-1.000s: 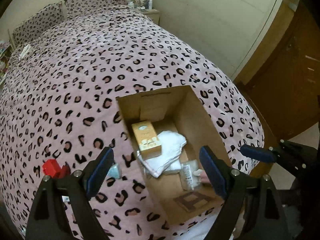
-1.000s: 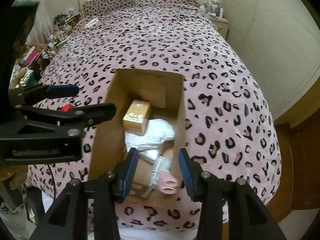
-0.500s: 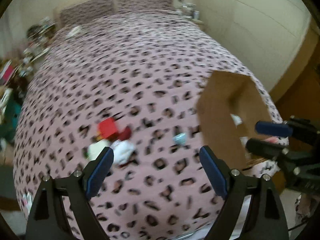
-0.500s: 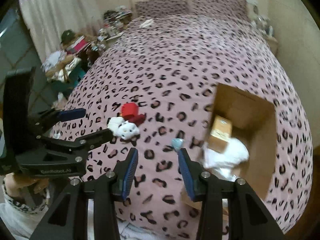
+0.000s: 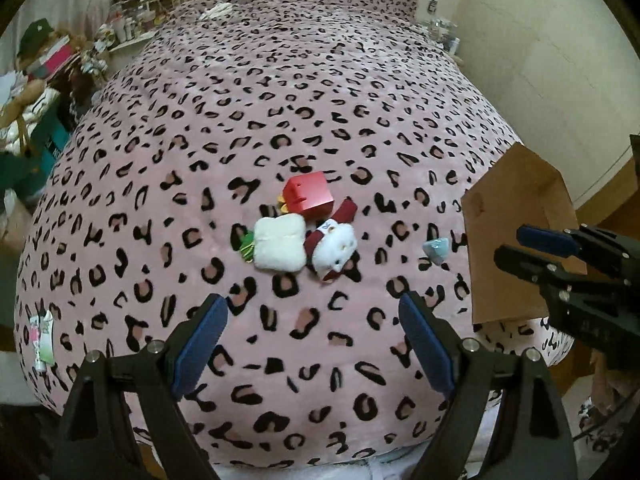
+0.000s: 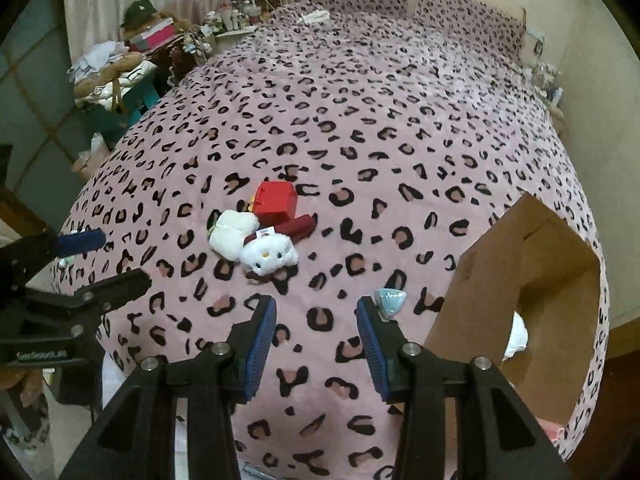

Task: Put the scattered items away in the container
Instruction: 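Move both open tools from the box toward the red cube and gem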

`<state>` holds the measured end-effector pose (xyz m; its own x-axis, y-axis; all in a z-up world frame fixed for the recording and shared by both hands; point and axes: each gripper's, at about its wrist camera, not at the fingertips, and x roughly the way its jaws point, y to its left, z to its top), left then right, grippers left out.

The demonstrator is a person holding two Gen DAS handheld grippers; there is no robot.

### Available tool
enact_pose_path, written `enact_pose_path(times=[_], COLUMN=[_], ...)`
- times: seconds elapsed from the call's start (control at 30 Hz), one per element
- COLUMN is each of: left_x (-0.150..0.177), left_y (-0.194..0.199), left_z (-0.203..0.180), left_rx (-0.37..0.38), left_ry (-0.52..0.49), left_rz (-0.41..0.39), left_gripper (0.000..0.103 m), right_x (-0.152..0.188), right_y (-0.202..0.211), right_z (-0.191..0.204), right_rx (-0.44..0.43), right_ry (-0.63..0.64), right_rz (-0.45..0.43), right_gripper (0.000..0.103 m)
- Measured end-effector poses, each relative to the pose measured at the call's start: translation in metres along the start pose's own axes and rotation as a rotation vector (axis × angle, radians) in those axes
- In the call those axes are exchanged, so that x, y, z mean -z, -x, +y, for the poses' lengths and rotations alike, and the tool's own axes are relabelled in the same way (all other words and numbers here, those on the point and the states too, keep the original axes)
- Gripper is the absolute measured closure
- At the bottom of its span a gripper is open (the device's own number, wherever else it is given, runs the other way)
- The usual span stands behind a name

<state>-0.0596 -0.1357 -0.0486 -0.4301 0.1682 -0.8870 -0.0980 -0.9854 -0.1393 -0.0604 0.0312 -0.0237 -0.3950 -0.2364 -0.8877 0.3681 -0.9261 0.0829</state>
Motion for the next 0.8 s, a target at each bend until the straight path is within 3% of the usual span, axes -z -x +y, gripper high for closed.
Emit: enact_pose_path(times=[0.17, 0.23, 0.3, 0.37, 0.4, 0.47, 0.7, 0.8], left_x=[0.004, 0.004, 0.005, 0.005, 0.005, 0.005, 0.006, 0.008], left_y=[-0.003, -0.004, -0.004, -0.003, -0.003, -0.001, -0.001, -0.004], left_z=[0.005, 0.005, 0.004, 0.003, 0.003, 0.002, 0.009, 0.015], left_rx=[0.001, 0.007, 0.013, 0.019, 0.020, 0.020, 0.020, 0.013], left_ry=[0.012, 0.014, 0.013, 0.010, 0.008, 0.006, 0.029, 0.045], left_rz=[0.002, 0.002, 0.001, -0.001, -0.002, -0.005, -0.010, -0.005], left_gripper=[0.014, 0.014, 0.014, 0.014, 0.014, 0.014, 0.014, 0.014], right_x=[-0.003, -0.004, -0.004, -0.002, -0.002, -0.001, -0.002, -0.004], right_y=[-0.001, -0.005, -0.009, -0.012, -0.014, -0.017, -0.004, -0.013], right_z=[0.005, 0.009, 0.013, 0.015, 0.017, 0.017, 0.004, -0.003], right_rx=[0.008, 0.019, 0.014, -0.006, -0.021, -0.078, -0.254, -0.335], right_ry=[0.024, 0.040, 0.052, 0.051, 0.055, 0.052, -0.036, -0.091], right_rz=[-0.013, 0.003, 0.022, 0.026, 0.030, 0.043, -0.069, -0.012], right_gripper=[0.060, 0.056, 0.042, 0.037, 0.018, 0.000, 0.000, 0.000])
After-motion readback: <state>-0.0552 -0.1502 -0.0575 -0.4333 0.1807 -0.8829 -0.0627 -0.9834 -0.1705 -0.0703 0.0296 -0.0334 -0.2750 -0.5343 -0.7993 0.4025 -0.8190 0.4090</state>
